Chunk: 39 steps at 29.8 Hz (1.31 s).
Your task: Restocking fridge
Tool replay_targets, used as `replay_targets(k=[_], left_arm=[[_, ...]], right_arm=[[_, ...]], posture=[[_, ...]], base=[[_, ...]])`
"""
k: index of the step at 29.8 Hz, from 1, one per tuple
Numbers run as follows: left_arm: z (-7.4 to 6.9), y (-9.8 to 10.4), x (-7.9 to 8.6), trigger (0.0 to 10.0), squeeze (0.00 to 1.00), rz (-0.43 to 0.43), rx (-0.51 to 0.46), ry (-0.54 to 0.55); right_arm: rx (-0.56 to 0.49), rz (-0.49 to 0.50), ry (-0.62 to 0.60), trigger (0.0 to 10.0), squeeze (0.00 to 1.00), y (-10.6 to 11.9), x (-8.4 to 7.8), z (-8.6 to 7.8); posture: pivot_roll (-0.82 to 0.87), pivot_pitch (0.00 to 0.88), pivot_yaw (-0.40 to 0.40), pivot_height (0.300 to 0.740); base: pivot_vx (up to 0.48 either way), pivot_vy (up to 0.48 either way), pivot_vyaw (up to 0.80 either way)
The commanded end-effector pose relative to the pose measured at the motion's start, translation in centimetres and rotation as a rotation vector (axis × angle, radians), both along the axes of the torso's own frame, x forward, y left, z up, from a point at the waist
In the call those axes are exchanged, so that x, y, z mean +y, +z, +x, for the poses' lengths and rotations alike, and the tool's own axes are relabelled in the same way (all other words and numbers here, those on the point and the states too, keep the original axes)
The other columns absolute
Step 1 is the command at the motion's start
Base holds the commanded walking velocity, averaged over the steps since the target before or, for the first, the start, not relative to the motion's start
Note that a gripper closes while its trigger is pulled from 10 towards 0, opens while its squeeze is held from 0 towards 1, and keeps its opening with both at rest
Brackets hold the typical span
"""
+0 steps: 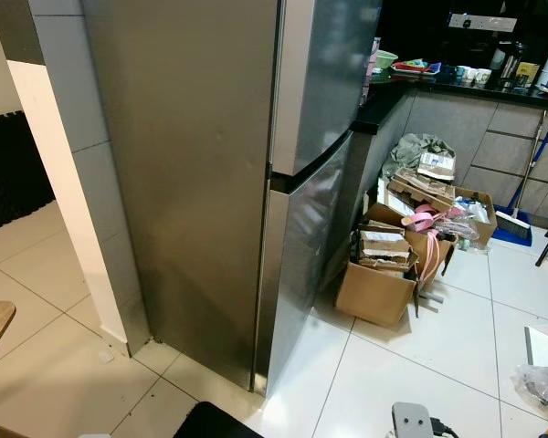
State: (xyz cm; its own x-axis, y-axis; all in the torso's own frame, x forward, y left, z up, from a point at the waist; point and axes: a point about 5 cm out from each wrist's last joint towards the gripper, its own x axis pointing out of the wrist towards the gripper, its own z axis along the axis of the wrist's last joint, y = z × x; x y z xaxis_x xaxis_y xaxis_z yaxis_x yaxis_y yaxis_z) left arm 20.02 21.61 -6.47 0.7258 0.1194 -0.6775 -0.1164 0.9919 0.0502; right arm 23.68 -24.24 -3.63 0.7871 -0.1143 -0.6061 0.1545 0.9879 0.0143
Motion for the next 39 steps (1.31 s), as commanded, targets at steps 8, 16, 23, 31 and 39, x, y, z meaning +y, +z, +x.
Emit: replay_targets(k=[8,16,23,31,39], left_arm=[[0.7,0.4,0.3,10.0,0.0,0.004,0.009,-0.021],[0.7,0.3,0.1,10.0,0.0,-0.011,0.006,-0.004],[1.0,0.4,-0.2,10.0,0.0,-0.021,0.006,-0.022],[1.6,0.7,-0.4,10.0,0.0,-0.016,-0.016,-0.029],[1.5,0.6,-0.5,10.0,0.0,-0.032,-0.015,0.003]], right_arm=[[0.051,0.007,-0.064,10.0,0.0,-1.5,-0.4,-2.4],[0.071,0.002,-0.072,10.0,0.0,-1.8,-0.8,-3.2],[0.071,-0.001,-0.072,10.0,0.0,-1.8,-1.0,-3.4],[0.067,-0.009,-0.072,10.0,0.0,-1.6,-1.2,-3.1],[0.062,0.001,-0.087,10.0,0.0,-1.7,-1.0,-3.1]], posture=[[-0.08,0.076,-0.028,0.74],[-0.08,0.076,-0.016,0.74],[-0.1,0.061,-0.02,0.74],[-0.1,0.071,-0.01,0.74],[-0.11,0.076,-0.008,0.74]], base=[[0.0,0.0,0.0],[0.0,0.0,0.0],[0.0,0.0,0.0],[0.0,0.0,0.0],[0.0,0.0,0.0]])
